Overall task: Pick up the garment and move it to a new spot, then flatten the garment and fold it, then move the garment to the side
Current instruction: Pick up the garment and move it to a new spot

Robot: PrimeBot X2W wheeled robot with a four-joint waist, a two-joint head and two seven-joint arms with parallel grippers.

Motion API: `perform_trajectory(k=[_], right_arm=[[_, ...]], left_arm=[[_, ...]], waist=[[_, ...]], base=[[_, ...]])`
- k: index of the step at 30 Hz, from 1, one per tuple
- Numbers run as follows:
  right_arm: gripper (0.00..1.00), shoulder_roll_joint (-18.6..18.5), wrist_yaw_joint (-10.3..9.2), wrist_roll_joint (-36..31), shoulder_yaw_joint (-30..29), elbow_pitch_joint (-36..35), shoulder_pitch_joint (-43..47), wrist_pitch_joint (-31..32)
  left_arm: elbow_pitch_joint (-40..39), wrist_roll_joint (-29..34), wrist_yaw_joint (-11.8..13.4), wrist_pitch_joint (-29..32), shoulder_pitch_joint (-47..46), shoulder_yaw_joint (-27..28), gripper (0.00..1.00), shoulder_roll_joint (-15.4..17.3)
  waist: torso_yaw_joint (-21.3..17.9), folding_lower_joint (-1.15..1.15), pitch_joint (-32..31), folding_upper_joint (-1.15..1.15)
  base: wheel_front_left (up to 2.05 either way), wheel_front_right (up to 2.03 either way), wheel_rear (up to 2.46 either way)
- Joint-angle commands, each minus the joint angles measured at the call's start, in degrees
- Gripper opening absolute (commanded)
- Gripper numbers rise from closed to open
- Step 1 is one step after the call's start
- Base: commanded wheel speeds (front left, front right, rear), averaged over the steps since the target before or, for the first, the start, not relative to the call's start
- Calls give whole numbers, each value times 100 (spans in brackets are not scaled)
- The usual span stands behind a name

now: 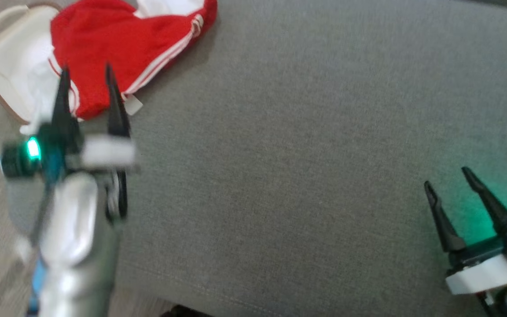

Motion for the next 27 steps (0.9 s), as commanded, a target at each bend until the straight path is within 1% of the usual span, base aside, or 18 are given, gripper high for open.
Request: perform_trajectory(k=[1, 5, 9, 13, 14, 16, 17, 18, 21, 25, 26, 27], right_arm=[[100, -195, -4, 24, 129, -198, -85, -62], [100, -545, -4, 64, 167, -323, -266, -62], [100, -823, -4, 123, 218, -452, -508, -62], [100, -1019, -4, 169, 251, -530, -642, -62], [100, -1073, -4, 186, 258, -547, -661, -62], [100, -1100, -4, 197, 258, -556, -668, -62], [100, -1104, -4, 205, 253, -558, -670, -62], [100, -1099, -4, 208, 253, -562, -672, -62], [100, -1050, -4, 213, 240, -538, -664, -62], [100, -852, -4, 208, 311, -452, -645, -62], [100, -852, -4, 208, 311, -452, -645, -62], [100, -776, -4, 205, 358, -418, -655, -62]], left_arm=[[-8, -24, -25, 132, -463, 249, 100, 219], [1066, -242, -124, 901, -1546, 321, 100, 243], [2161, -538, -183, 1561, -2290, 483, 100, 268], [3157, -538, -44, 2030, -2697, 467, 100, 329], [3549, -562, 3, 2122, -2836, 479, 100, 344], [3853, -553, 87, 2102, -2932, 479, 100, 374], [3980, -528, 150, 2038, -2963, 472, 9, 416], [4126, -520, 168, 2013, -2983, 470, 0, 467], [4368, -623, 143, 1807, -3058, 539, 0, 469], [4432, -556, -32, 1303, -3183, 436, 0, 619], [4432, -556, -32, 1303, -3183, 436, 0, 619], [4438, -511, -86, 1214, -3214, 380, 0, 670]], waist=[[-42, -2, 360, 0], [-123, -2, 697, 0], [-282, -2, 1004, 0], [-417, -2, 1230, 0], [-473, -2, 1301, 0], [-521, -2, 1344, 0], [-540, -2, 1358, 0], [-562, -2, 1365, 0], [-591, -2, 1324, 0], [-627, -2, 1045, 0], [-627, -2, 1045, 0], [-657, -2, 910, 0]], base=[[0, 0, 0], [0, 0, 0], [0, 0, 0], [0, 0, 0], [0, 0, 0], [0, 0, 0], [0, 0, 0], [0, 0, 0], [0, 0, 0], [0, 0, 0], [0, 0, 0], [0, 0, 0]])
